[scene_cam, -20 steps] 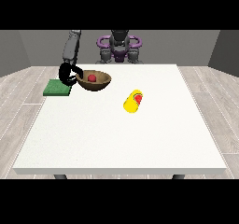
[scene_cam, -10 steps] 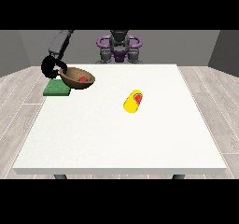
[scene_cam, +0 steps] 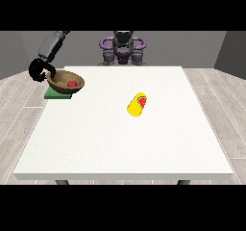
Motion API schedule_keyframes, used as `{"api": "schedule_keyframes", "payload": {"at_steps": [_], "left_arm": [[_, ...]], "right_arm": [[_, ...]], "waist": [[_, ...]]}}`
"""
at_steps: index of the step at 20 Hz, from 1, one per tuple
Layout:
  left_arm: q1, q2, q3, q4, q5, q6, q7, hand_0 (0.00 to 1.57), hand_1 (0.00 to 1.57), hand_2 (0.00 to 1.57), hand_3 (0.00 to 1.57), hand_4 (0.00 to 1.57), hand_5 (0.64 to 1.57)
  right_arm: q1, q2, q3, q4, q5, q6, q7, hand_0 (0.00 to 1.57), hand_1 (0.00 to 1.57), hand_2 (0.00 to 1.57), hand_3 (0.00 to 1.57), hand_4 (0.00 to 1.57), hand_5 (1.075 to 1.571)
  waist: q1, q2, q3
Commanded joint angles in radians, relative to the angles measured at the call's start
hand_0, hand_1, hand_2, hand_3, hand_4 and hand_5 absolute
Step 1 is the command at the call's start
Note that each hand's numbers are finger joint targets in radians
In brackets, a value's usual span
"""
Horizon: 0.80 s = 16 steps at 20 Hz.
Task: Pick the cup and pour the ball into the bowl, then pick the bowl and place it on the pad
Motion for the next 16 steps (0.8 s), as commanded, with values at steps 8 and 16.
{"api": "schedule_keyframes", "payload": {"at_steps": [8,16], "left_arm": [[-0.042,0.012,-0.014,-0.244,0.090,0.088,0.080,0.00,0.00,0.00,0.00,0.00,1.569],[-0.023,0.041,-0.007,-0.424,0.120,0.151,0.118,0.00,0.00,0.00,0.00,0.00,1.564]], "right_arm": [[-0.024,-0.136,-0.124,0.191,-0.068,0.107,-0.108,1.57,1.57,1.57,0.88,1.05,1.560],[-0.059,-0.222,-0.156,0.232,-0.054,-0.026,-0.138,0.82,0.82,0.73,0.96,0.00,1.516]], "waist": [[0.078,0.148,0.0022],[0.099,0.225,0.0022]]}}
